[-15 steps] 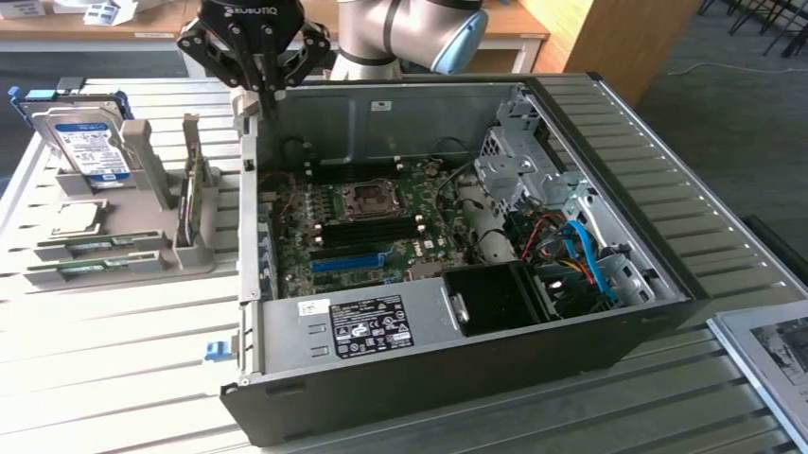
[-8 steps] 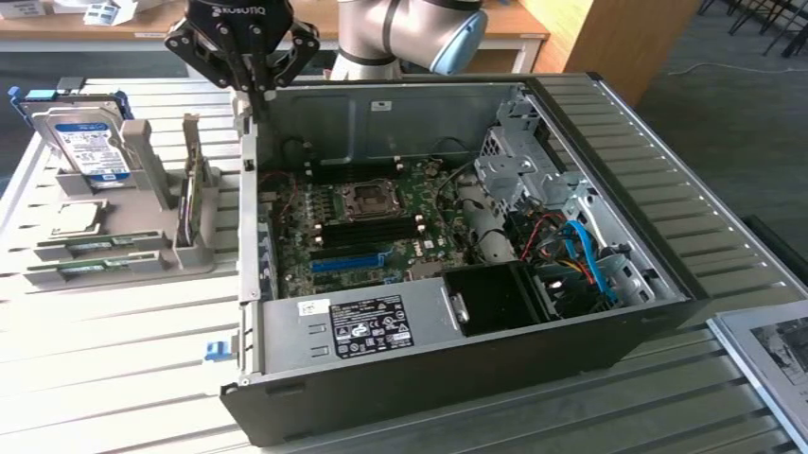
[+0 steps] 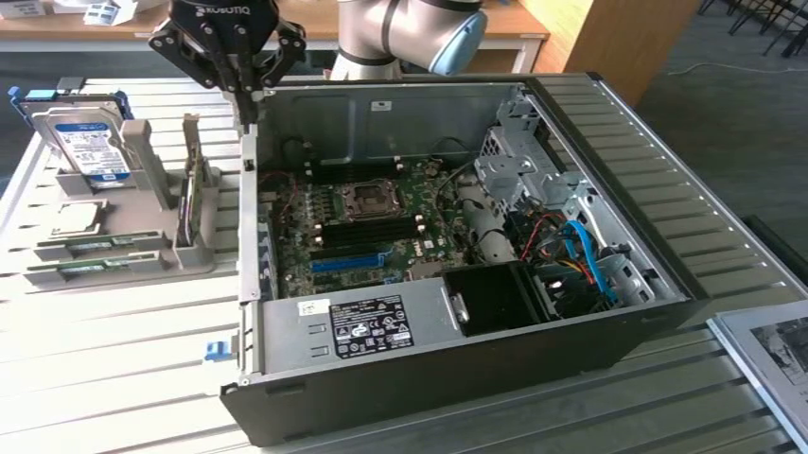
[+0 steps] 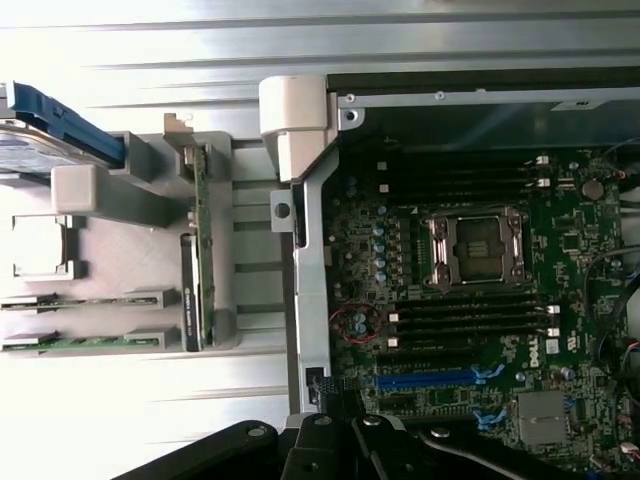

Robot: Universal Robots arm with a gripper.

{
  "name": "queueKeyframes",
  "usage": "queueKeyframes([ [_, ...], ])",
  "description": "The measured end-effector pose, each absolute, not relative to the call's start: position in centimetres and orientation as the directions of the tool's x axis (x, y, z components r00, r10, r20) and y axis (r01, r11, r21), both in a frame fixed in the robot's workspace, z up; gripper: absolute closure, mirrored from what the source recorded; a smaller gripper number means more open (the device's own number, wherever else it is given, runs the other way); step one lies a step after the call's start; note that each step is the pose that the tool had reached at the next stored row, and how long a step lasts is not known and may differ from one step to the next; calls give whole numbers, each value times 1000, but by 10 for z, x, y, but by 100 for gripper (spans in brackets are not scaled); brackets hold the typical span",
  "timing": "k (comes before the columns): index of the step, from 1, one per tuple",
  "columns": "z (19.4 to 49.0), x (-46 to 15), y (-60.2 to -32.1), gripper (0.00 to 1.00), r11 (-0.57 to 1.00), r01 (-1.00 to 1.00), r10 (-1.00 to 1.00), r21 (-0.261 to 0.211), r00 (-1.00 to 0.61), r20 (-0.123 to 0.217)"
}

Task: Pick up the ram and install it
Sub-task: 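Reach for the ram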

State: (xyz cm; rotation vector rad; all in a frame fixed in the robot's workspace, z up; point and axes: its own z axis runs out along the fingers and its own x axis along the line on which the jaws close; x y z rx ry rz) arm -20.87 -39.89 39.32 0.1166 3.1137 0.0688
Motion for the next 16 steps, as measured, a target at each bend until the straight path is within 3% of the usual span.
queueKeyframes([
  [16, 393, -243, -399, 90, 996, 74, 75, 45, -997, -22],
])
